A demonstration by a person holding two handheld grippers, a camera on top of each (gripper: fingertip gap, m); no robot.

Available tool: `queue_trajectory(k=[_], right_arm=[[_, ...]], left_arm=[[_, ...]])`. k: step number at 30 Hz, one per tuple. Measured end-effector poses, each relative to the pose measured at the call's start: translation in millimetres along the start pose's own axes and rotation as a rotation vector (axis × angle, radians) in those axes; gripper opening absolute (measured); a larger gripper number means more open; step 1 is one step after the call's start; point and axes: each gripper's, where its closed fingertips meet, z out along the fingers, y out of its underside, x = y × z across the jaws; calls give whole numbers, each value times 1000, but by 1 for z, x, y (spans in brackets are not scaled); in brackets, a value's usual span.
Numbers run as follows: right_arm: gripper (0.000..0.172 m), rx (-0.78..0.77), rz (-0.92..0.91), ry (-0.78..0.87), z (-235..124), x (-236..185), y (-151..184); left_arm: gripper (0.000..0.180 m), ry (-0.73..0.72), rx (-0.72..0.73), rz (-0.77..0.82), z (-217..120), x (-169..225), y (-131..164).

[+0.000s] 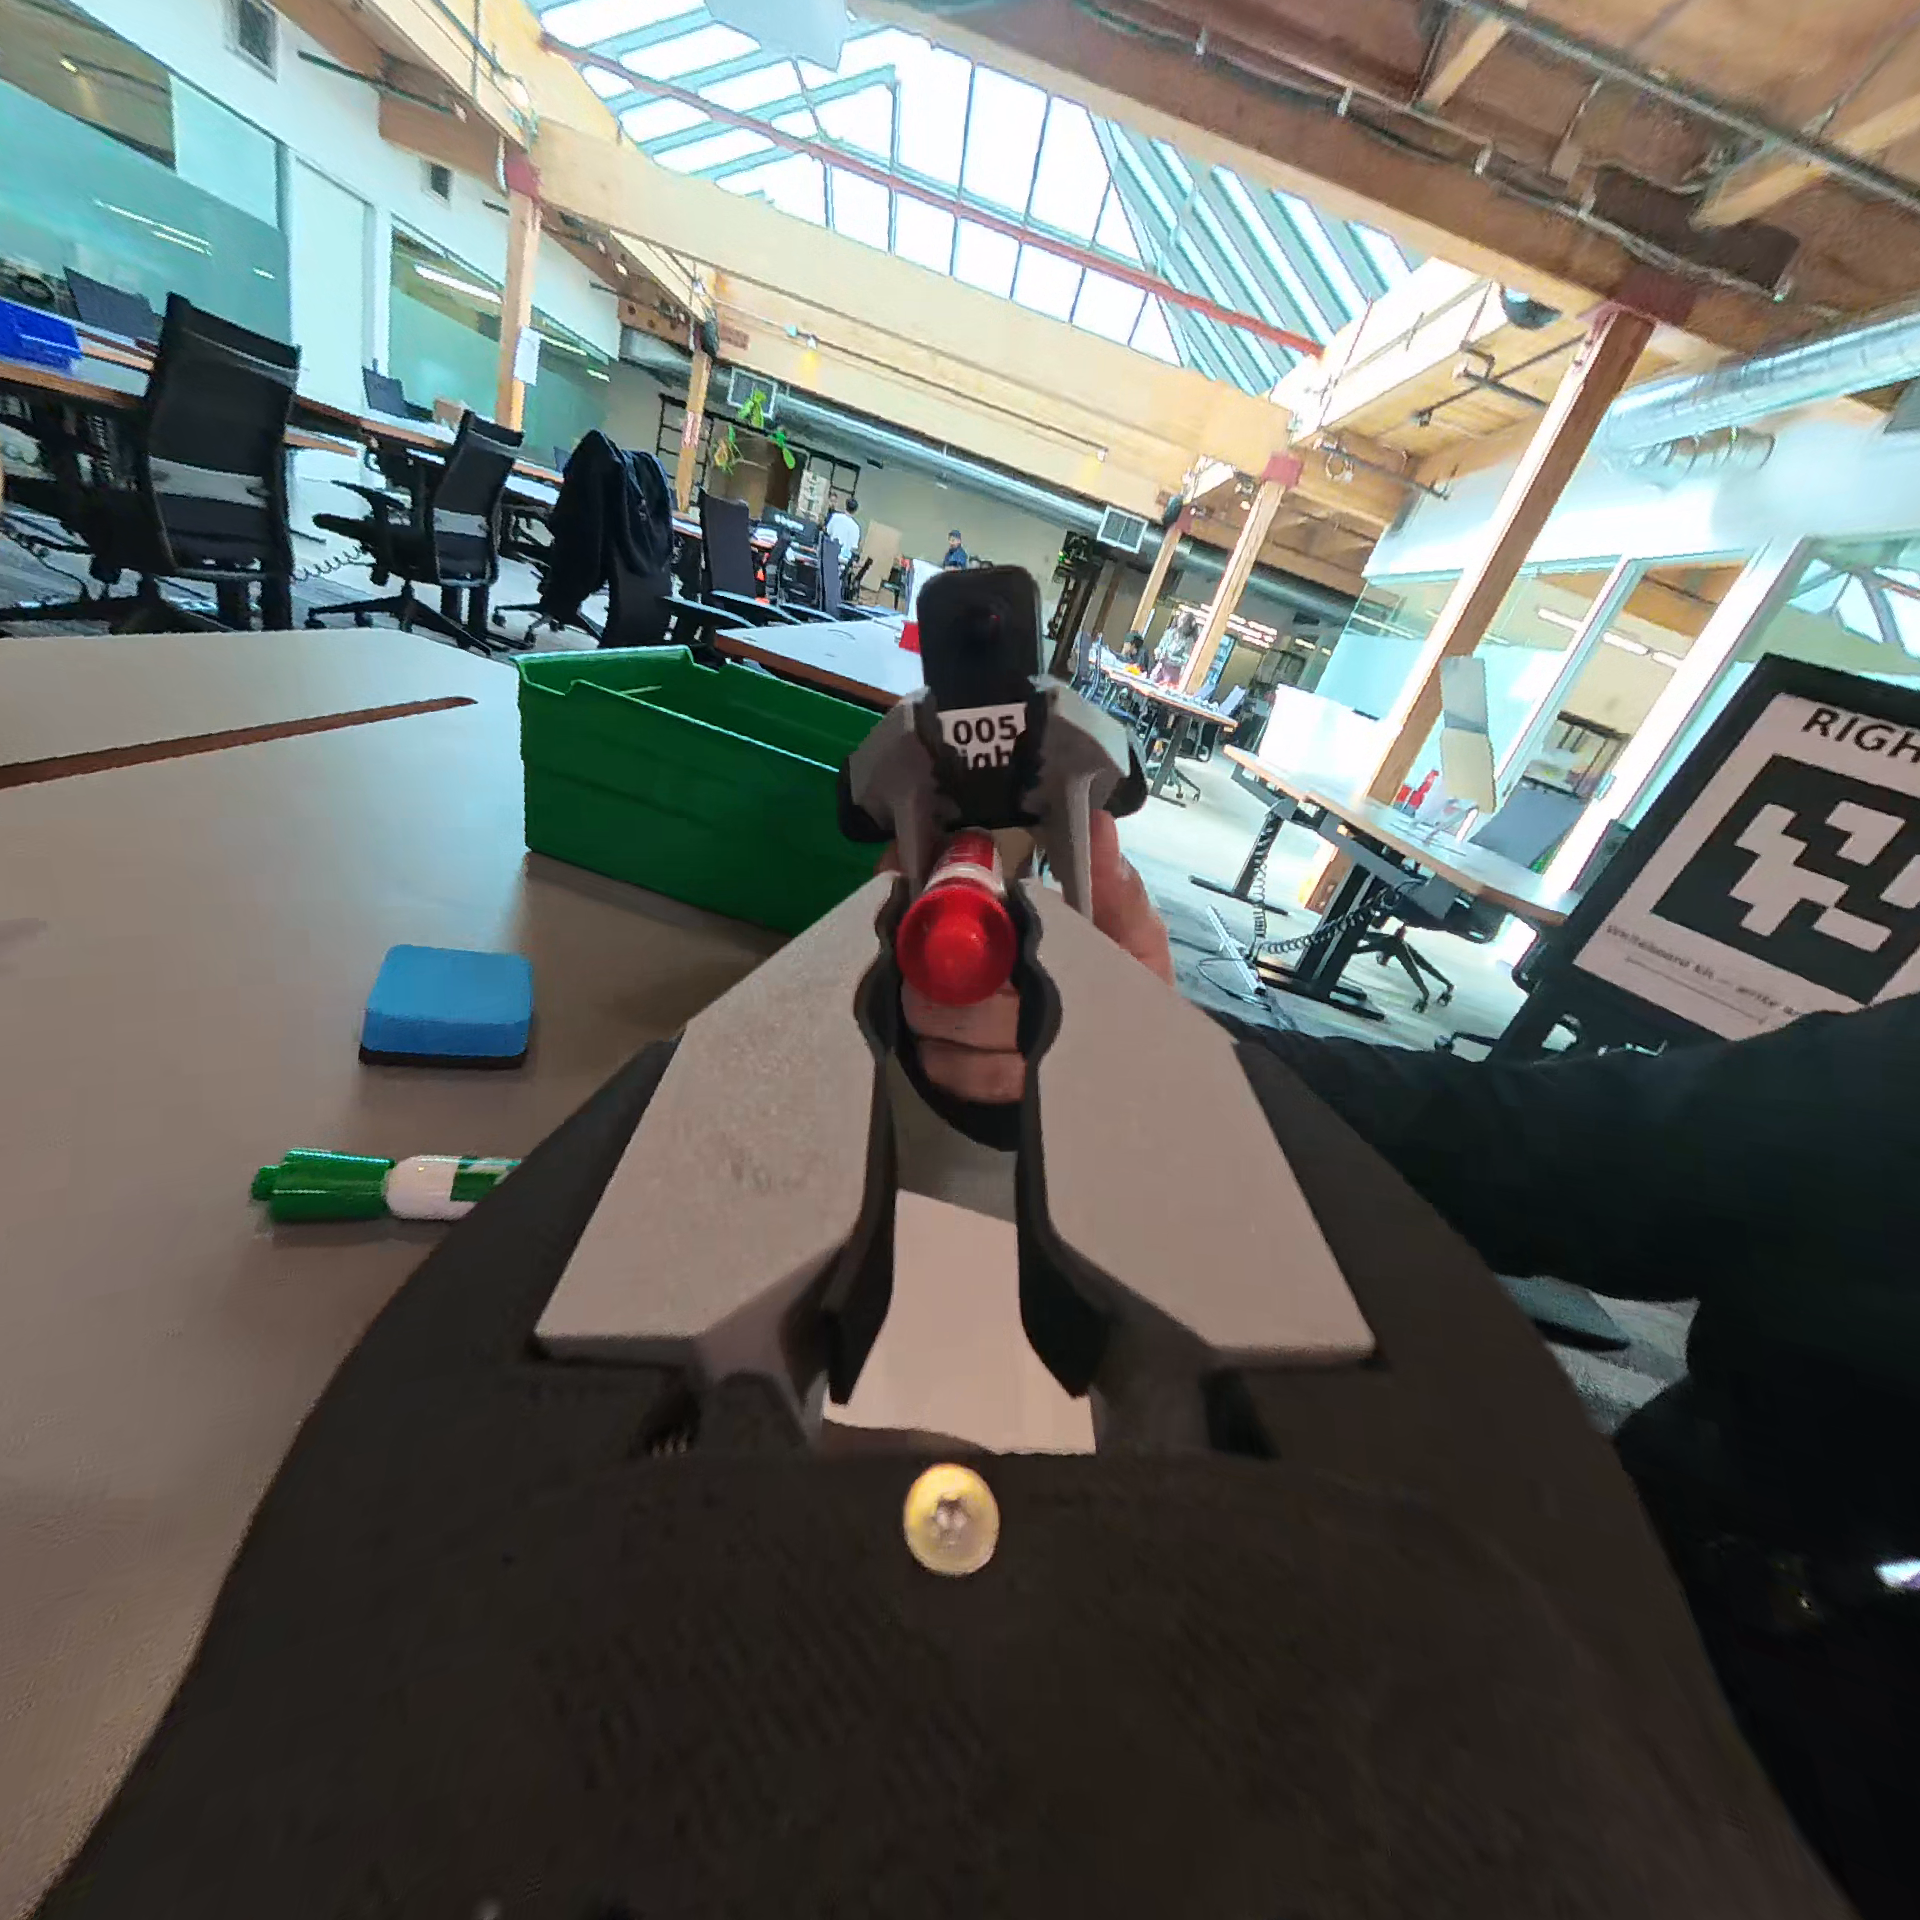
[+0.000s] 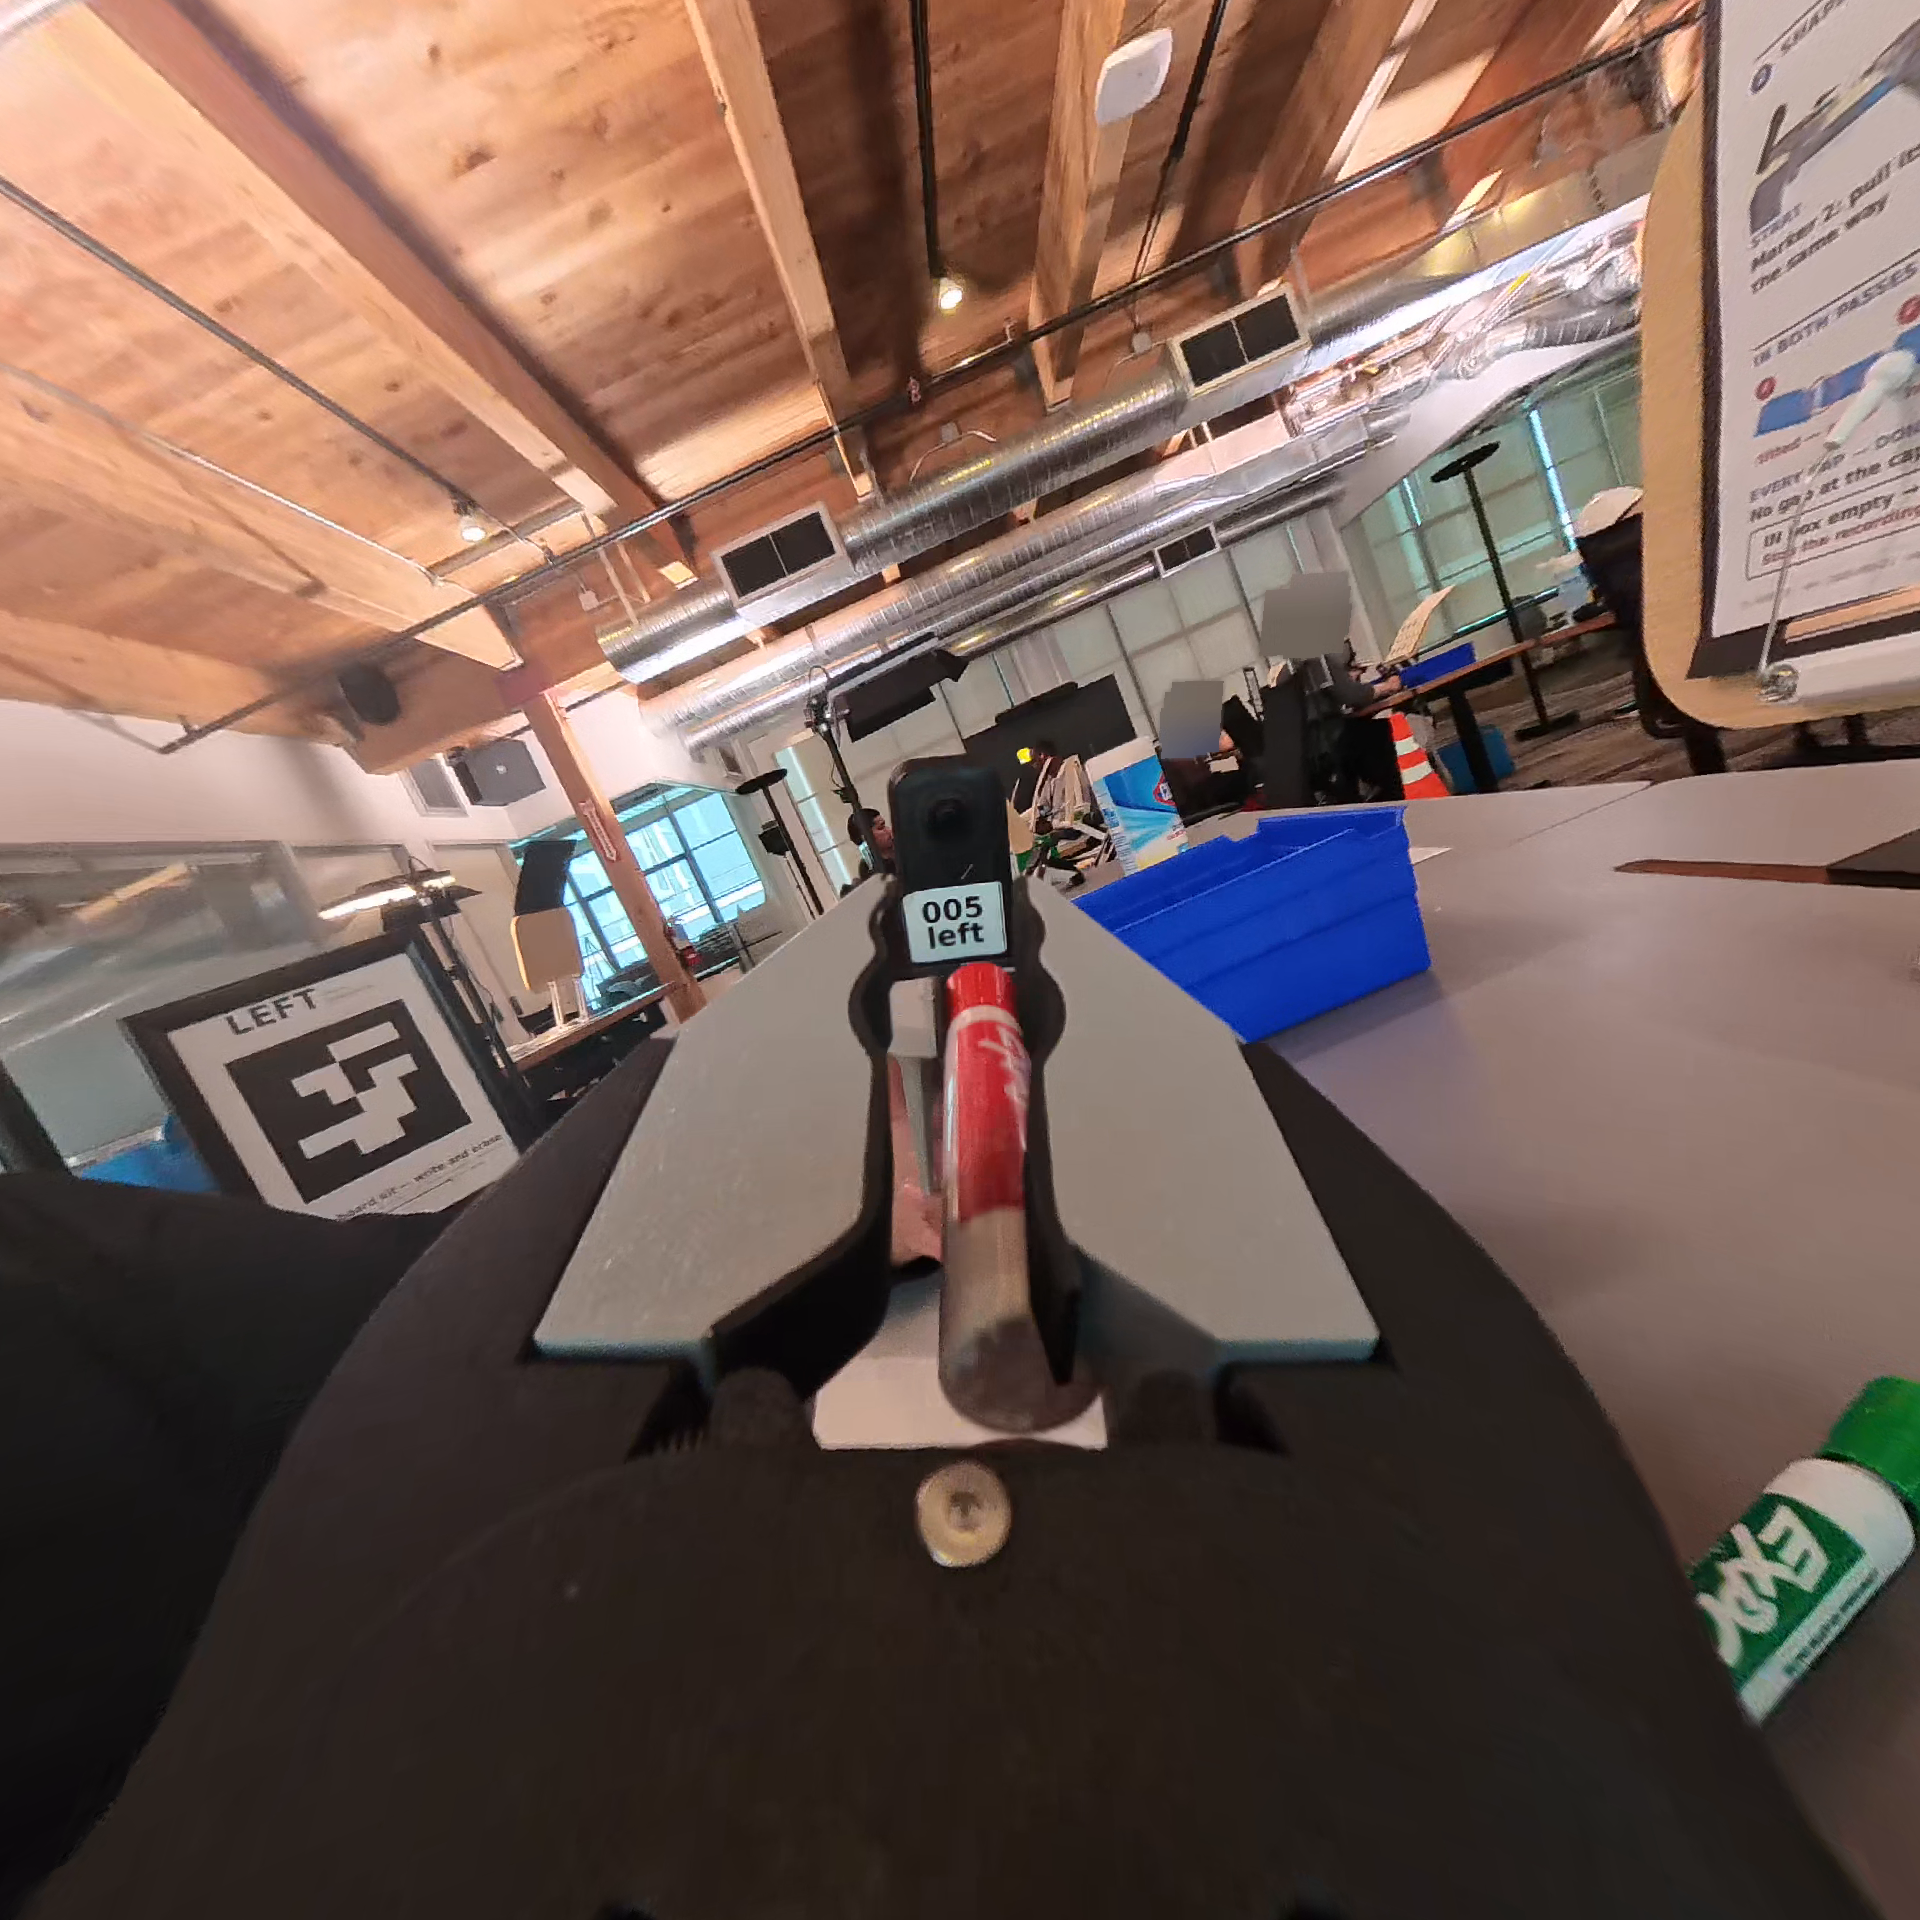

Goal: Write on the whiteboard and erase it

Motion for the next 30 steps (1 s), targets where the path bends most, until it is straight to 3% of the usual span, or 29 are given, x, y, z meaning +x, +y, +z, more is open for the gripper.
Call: queue_trajectory(k=[11, 20, 30], right_arm=[[36, 12, 35, -20, 0, -1, -1], [31, -48, 28, -37, 13, -7, 15], [30, -81, 13, -14, 9, -3, 17]], left_arm=[[17, -10, 177, 1, -16, 1, -33], [17, 3, 84, 33, 9, 12, -5], [17, -10, 26, 36, 12, 10, 4]])
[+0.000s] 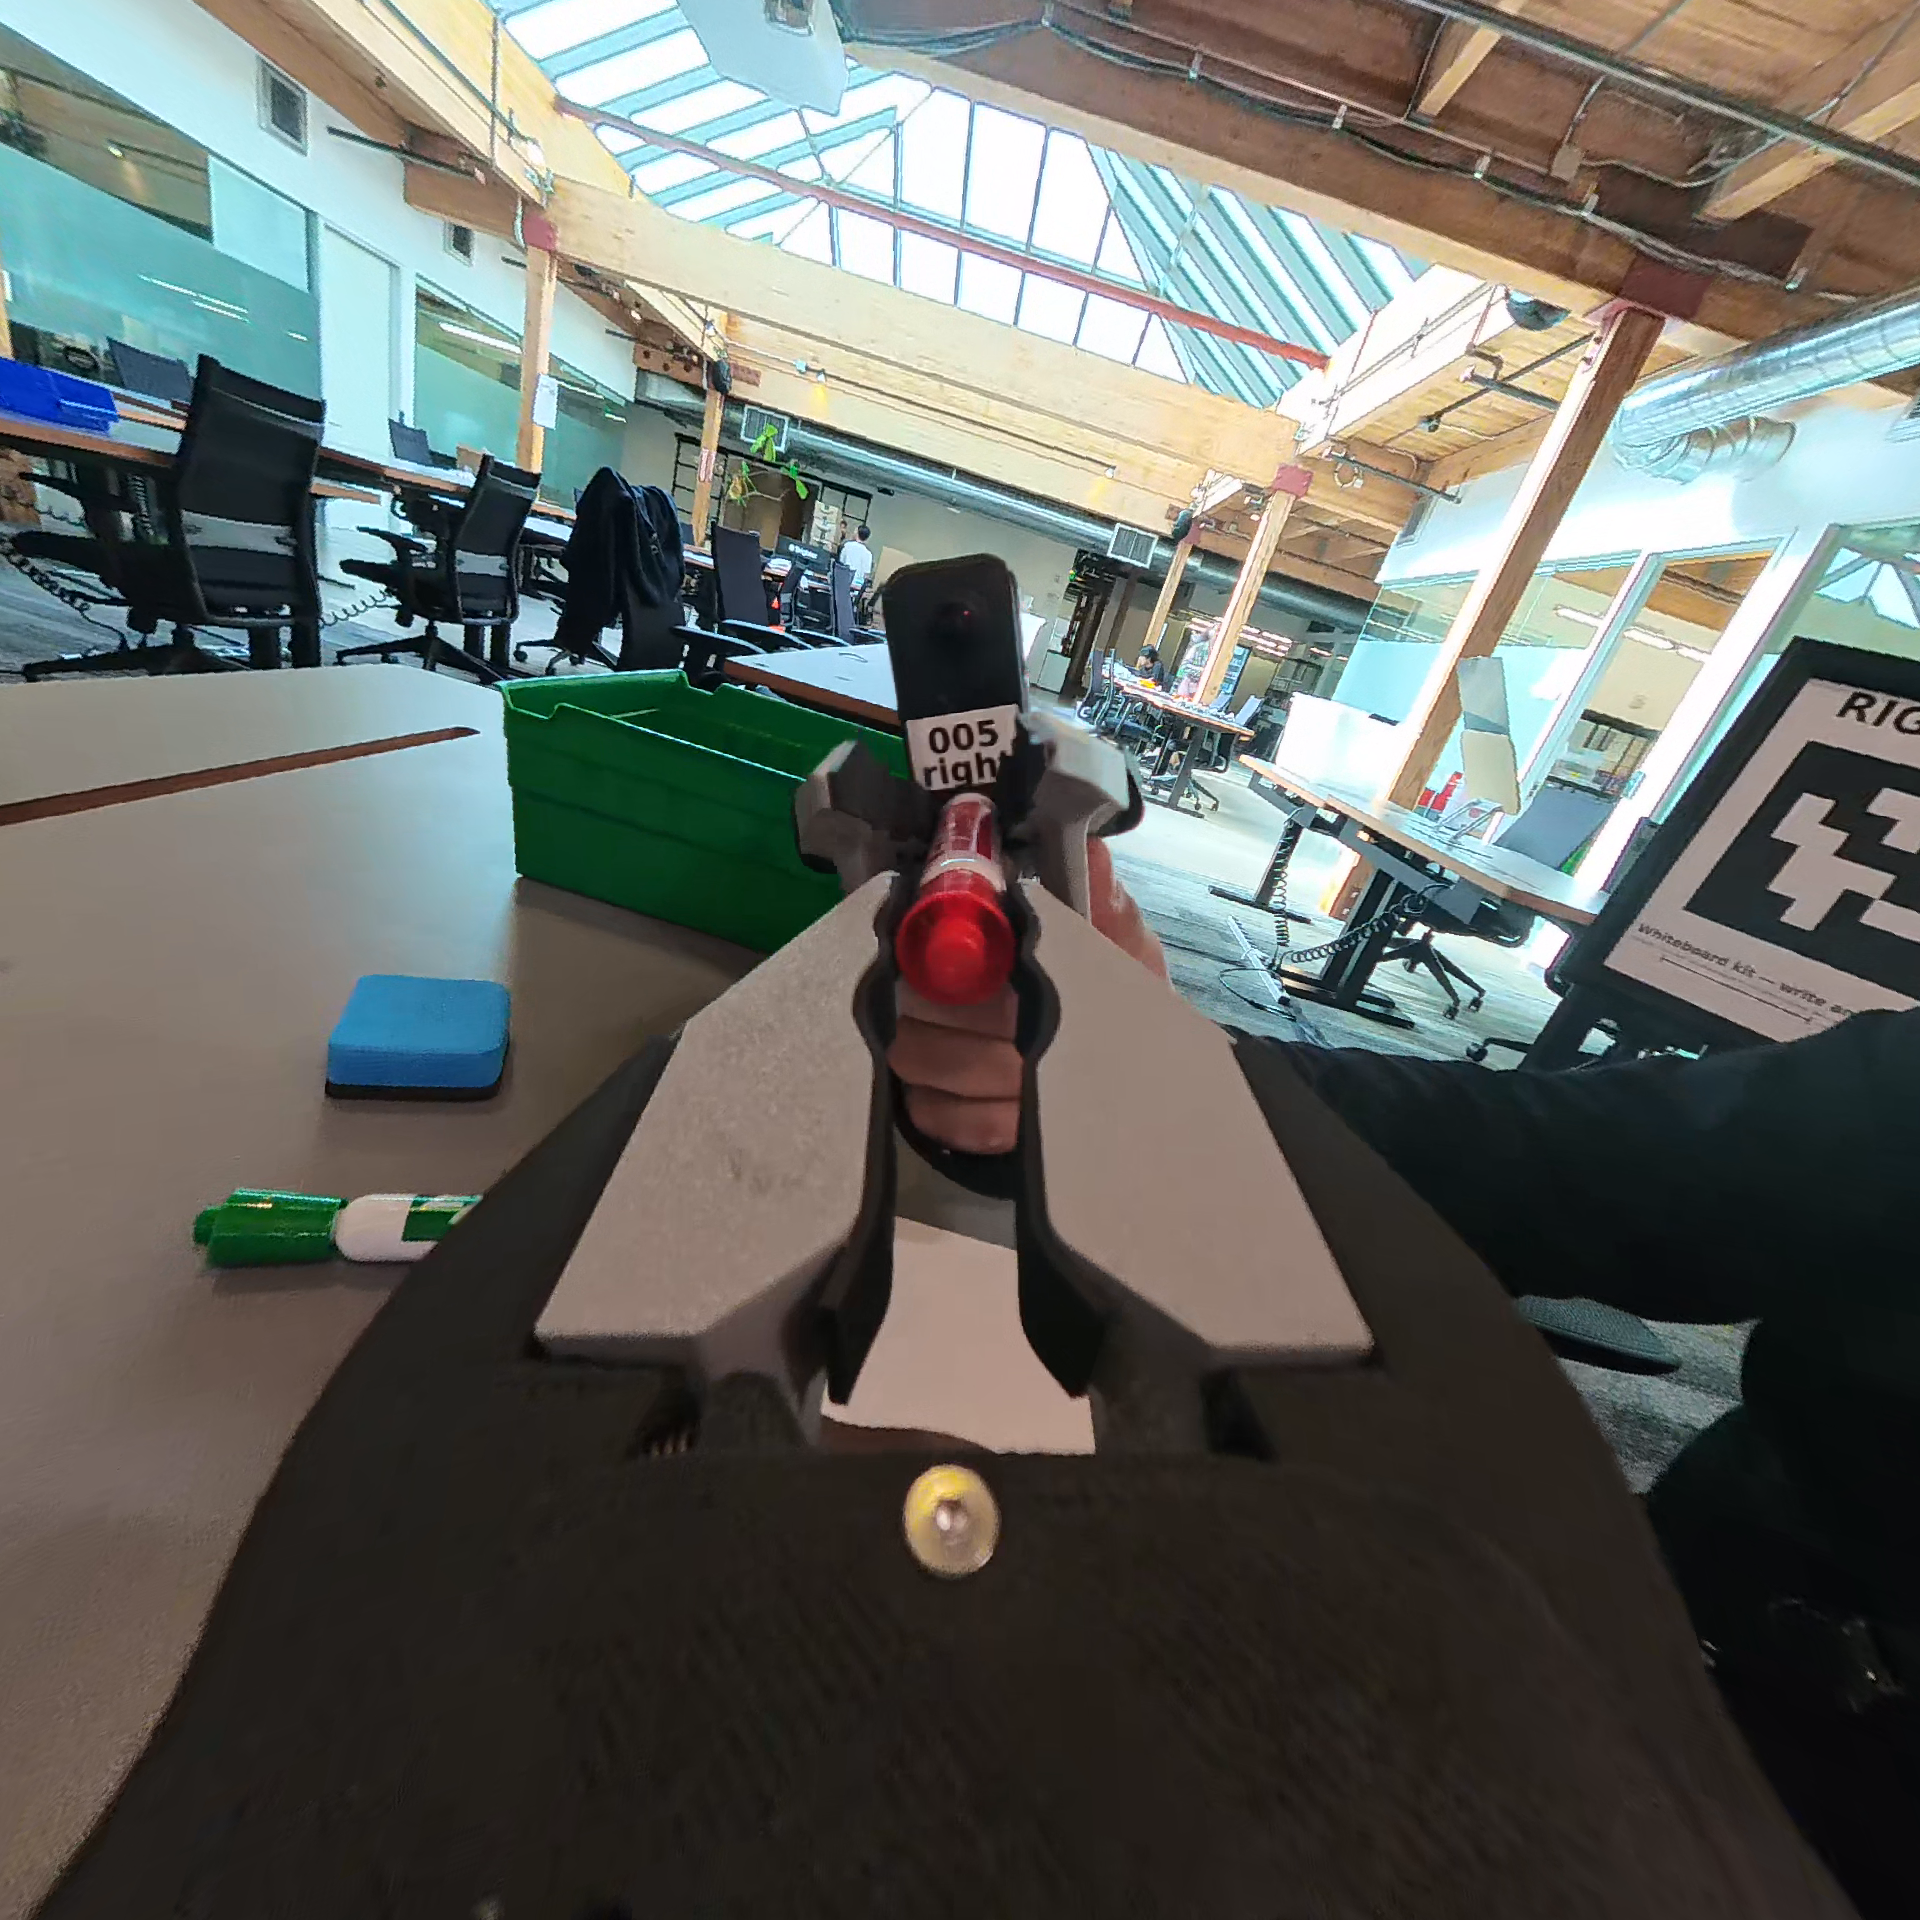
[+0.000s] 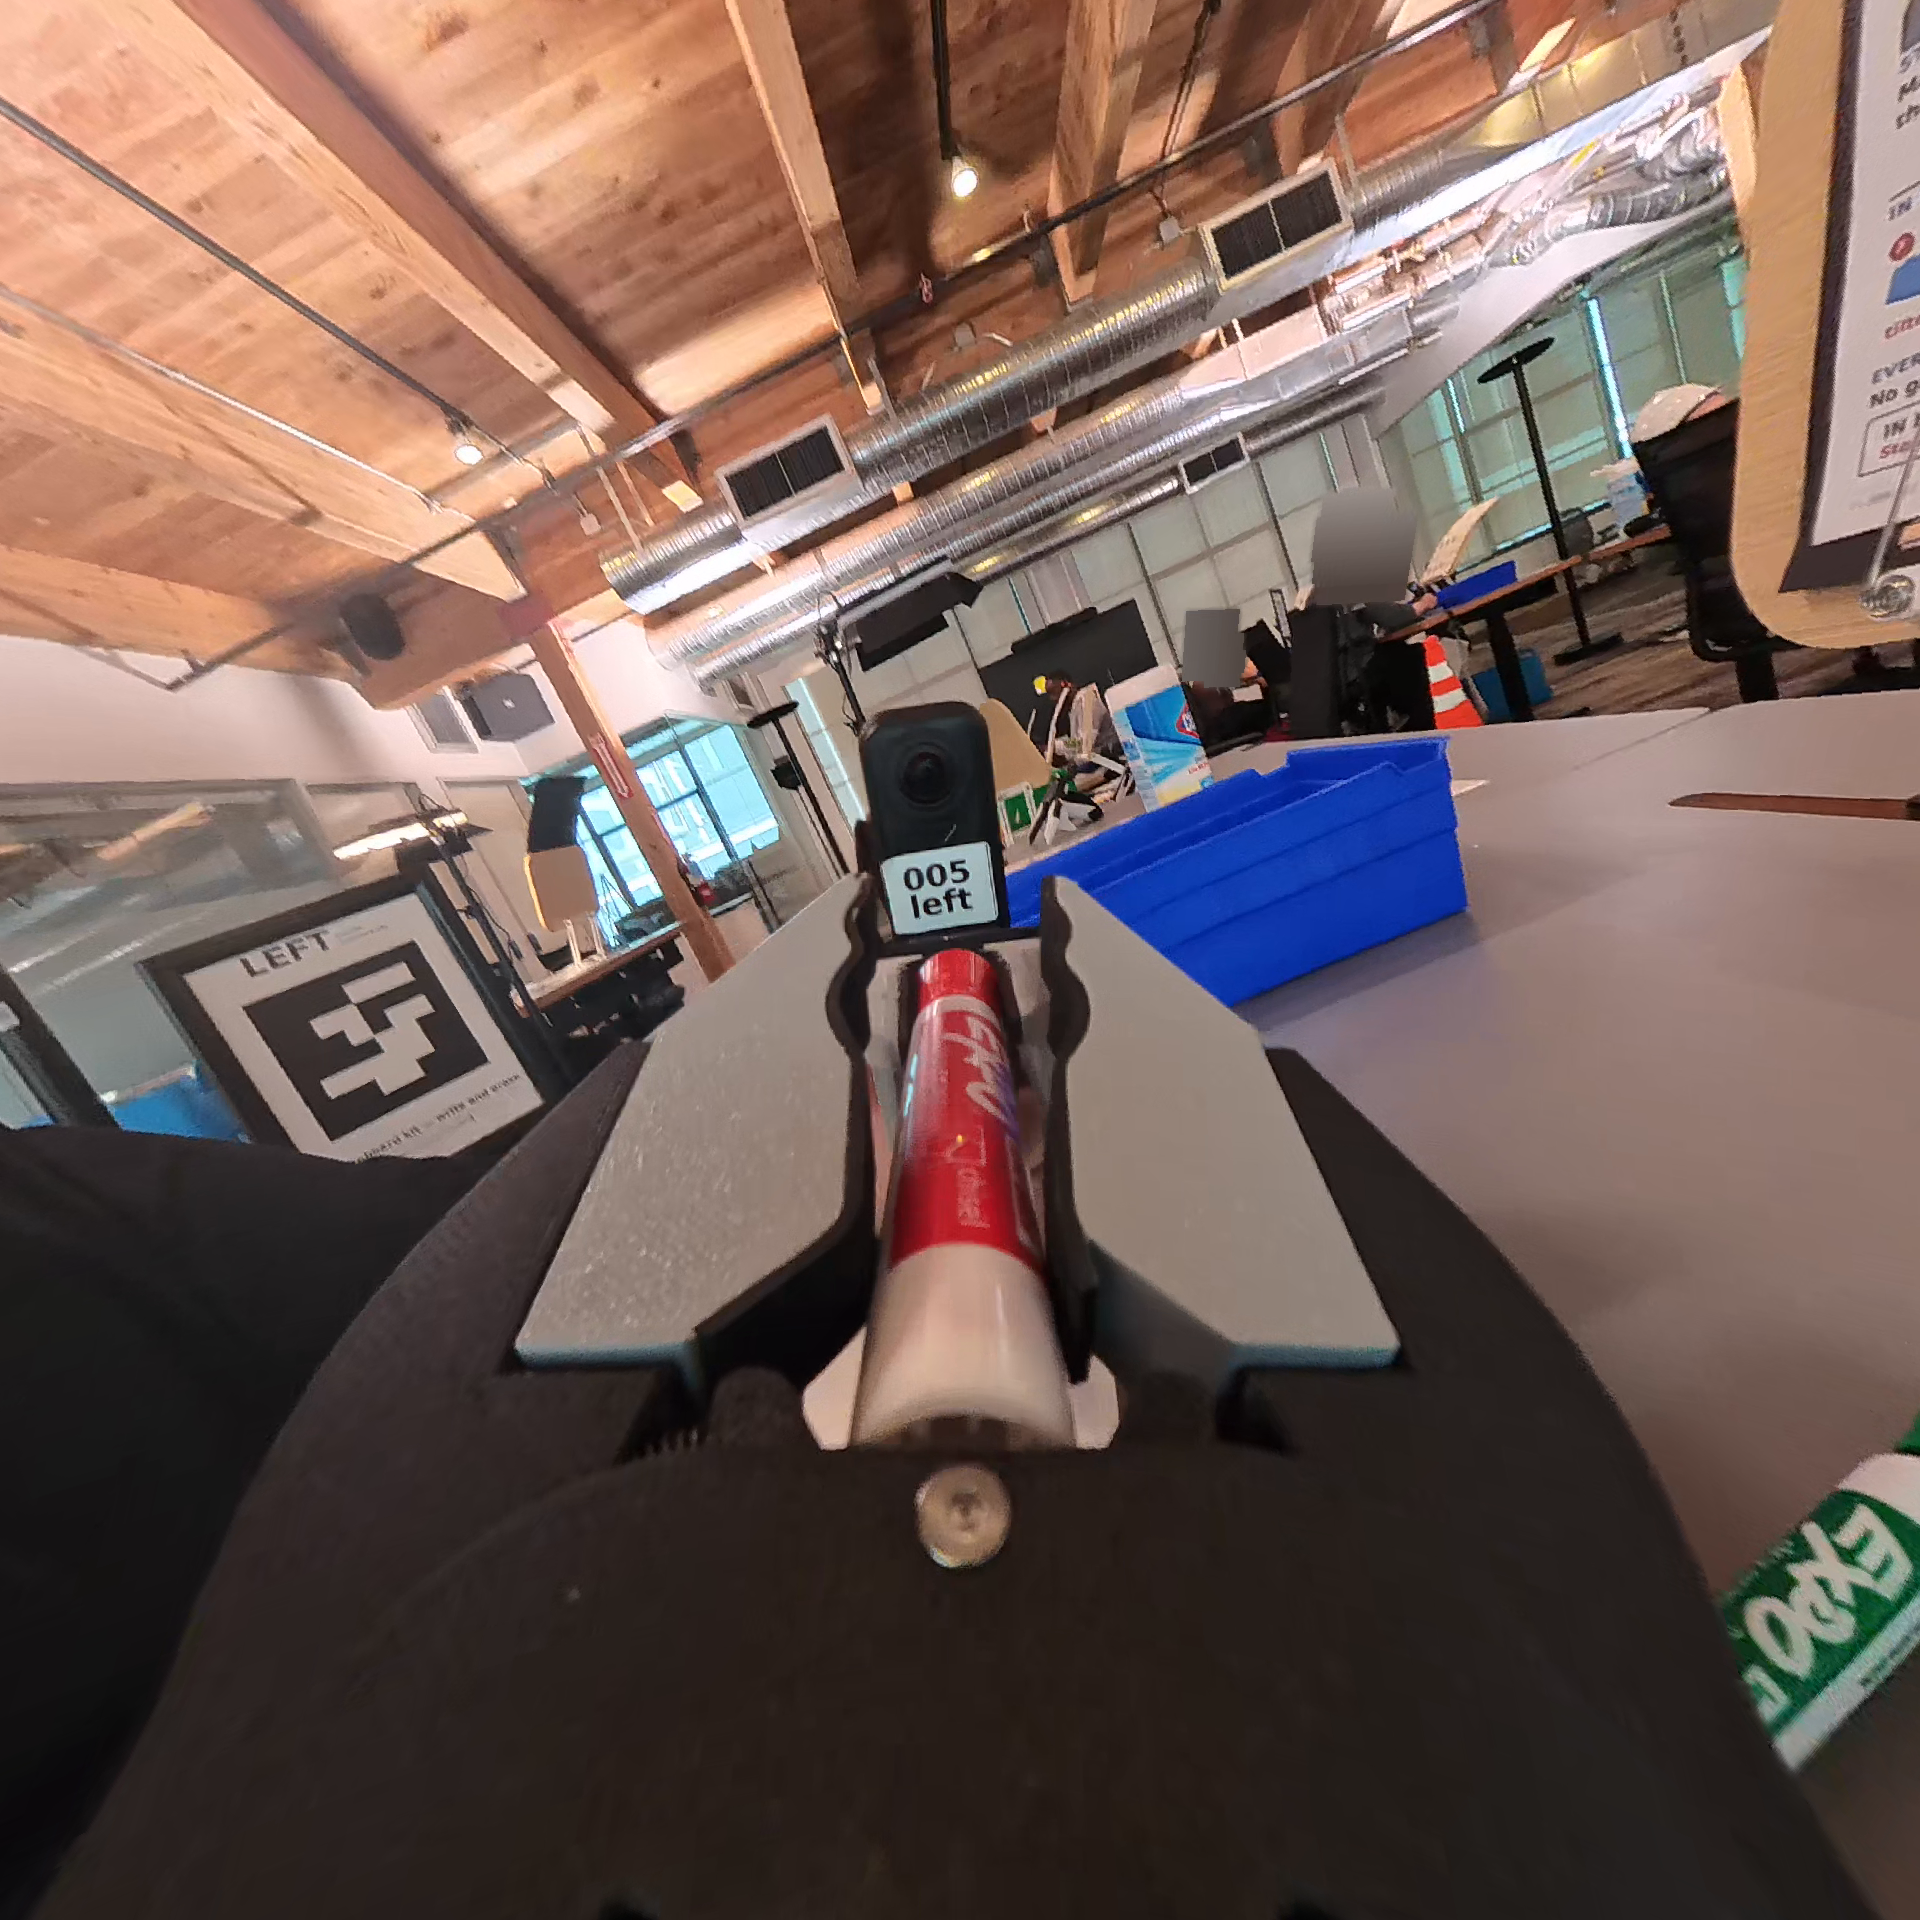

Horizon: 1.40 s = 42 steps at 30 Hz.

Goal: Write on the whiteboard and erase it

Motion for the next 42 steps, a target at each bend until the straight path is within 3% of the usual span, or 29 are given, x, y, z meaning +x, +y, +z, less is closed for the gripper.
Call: queue_trajectory(k=[21, 29, 34, 37, 42], right_arm=[[29, -115, -23, 74, -1, 8, 13], [29, -48, 1, 138, -13, 21, -1], [29, -85, -24, 157, -11, 22, 4], [29, -90, -40, 163, -12, 21, 4], [29, -180, -53, 179, -8, 22, 19]], left_arm=[[18, -23, -43, -11, -3, -6, 5], [0, -90, 98, -45, -33, -28, -25], [13, -120, -80, -41, -35, -38, -1], [39, -71, -225, -37, -31, -29, 22], [23, -21, -244, -11, -22, -18, 33]])
